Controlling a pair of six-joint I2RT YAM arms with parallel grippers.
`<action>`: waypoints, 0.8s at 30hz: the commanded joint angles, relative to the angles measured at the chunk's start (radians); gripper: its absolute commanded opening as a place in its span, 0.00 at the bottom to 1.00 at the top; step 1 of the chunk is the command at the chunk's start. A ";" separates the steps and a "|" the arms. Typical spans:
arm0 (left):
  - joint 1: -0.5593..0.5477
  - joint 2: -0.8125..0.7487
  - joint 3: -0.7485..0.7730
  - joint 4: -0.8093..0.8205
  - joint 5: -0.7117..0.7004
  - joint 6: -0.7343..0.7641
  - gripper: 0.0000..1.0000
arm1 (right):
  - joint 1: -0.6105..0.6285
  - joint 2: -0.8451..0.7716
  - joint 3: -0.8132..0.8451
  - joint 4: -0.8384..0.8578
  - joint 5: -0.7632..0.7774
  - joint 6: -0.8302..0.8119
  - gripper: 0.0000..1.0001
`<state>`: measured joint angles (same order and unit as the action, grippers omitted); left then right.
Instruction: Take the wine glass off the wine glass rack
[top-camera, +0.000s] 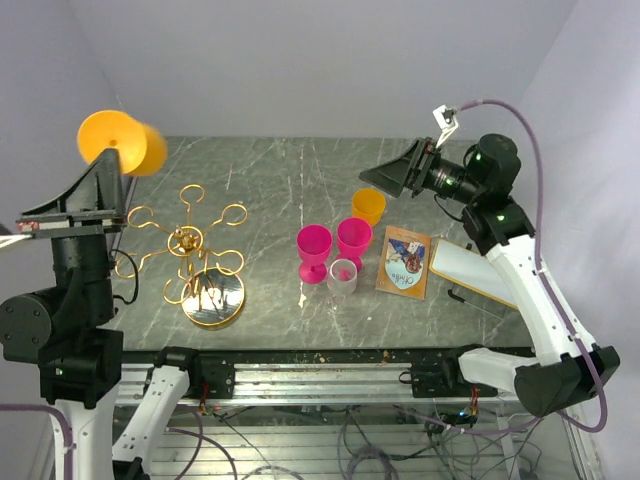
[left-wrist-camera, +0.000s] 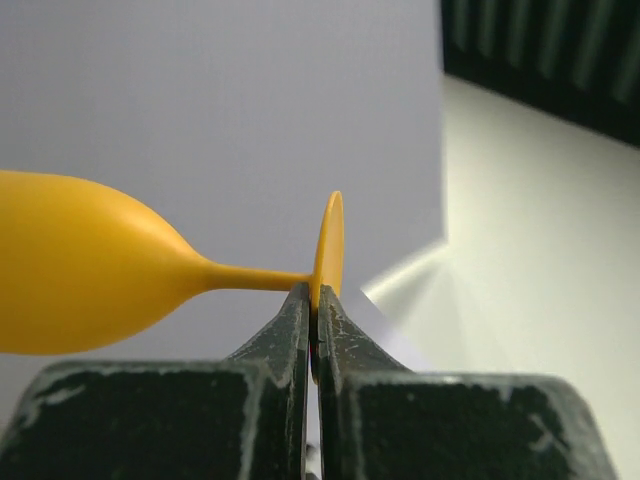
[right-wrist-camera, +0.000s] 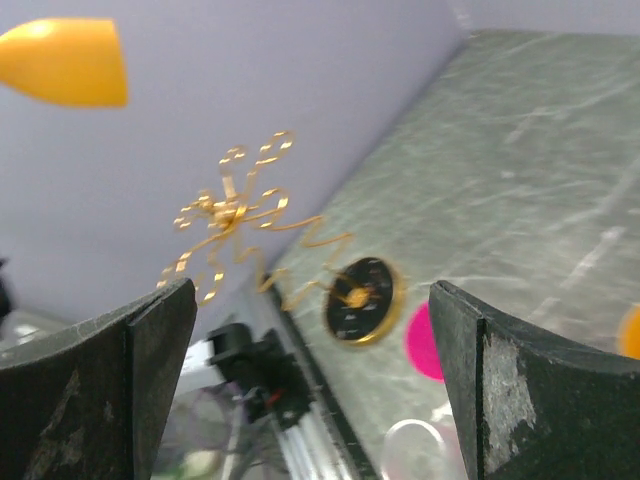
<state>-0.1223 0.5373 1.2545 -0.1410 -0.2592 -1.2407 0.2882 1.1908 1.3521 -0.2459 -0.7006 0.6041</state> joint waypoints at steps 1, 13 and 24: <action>-0.007 0.068 -0.012 0.326 0.456 -0.108 0.07 | 0.003 -0.027 -0.172 0.692 -0.272 0.494 1.00; -0.007 0.238 -0.146 1.107 0.891 -0.618 0.07 | 0.249 0.119 -0.143 1.298 -0.188 0.816 1.00; -0.007 0.241 -0.275 1.430 0.897 -0.861 0.07 | 0.338 0.244 -0.043 1.433 -0.078 0.852 0.95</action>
<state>-0.1253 0.7788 0.9958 1.0981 0.5991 -1.9923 0.5926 1.3918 1.2533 1.0725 -0.8181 1.4162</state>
